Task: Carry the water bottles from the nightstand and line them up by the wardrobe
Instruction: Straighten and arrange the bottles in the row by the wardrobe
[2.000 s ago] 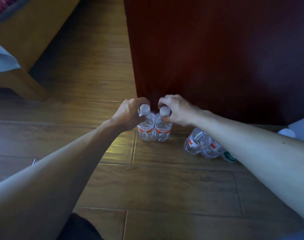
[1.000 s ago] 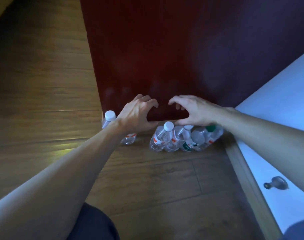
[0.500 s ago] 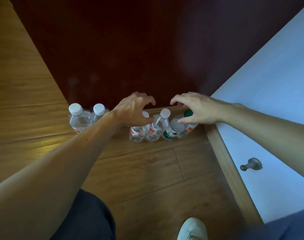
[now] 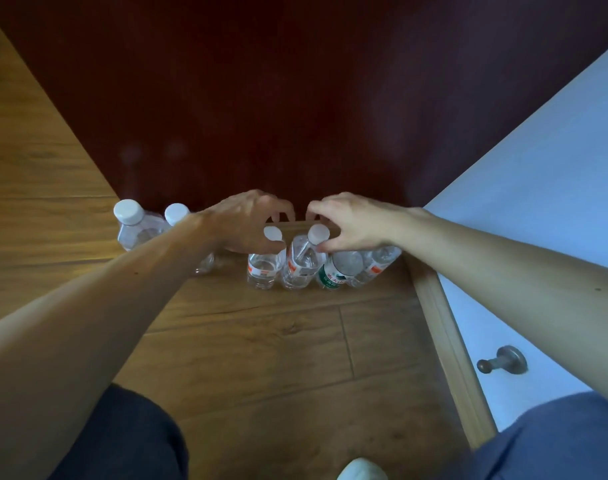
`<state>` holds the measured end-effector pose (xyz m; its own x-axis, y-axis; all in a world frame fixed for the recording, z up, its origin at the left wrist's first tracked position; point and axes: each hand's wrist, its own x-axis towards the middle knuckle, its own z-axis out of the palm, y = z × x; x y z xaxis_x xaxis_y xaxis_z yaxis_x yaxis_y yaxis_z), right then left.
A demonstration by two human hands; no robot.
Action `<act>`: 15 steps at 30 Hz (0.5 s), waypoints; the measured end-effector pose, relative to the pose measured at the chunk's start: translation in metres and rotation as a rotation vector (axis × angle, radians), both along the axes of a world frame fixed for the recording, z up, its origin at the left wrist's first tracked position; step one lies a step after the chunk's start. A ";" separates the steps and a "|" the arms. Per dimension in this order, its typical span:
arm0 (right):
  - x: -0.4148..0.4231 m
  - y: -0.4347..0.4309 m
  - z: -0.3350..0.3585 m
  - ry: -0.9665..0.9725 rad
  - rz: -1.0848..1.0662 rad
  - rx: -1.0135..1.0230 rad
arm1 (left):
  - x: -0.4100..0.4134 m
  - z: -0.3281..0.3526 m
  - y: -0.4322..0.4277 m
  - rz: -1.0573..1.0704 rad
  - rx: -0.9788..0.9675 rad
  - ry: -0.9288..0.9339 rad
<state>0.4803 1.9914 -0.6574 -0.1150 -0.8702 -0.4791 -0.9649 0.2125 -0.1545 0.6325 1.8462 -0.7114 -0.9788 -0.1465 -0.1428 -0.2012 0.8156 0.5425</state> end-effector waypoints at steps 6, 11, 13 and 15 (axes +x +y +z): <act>0.010 -0.015 -0.015 0.069 0.008 0.027 | 0.000 0.003 0.008 -0.008 -0.098 -0.064; 0.012 -0.019 -0.020 0.127 0.009 0.028 | 0.006 0.005 0.010 -0.022 -0.158 -0.097; 0.014 -0.018 -0.021 0.149 0.006 0.038 | 0.008 0.004 0.010 -0.027 -0.174 -0.097; 0.014 -0.016 -0.020 0.156 -0.002 0.042 | 0.010 0.003 0.010 -0.014 -0.174 -0.107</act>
<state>0.4943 1.9754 -0.6779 -0.1927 -0.8492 -0.4916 -0.9760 0.2178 0.0064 0.6423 1.8559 -0.7084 -0.9615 -0.1642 -0.2204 -0.2381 0.8982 0.3695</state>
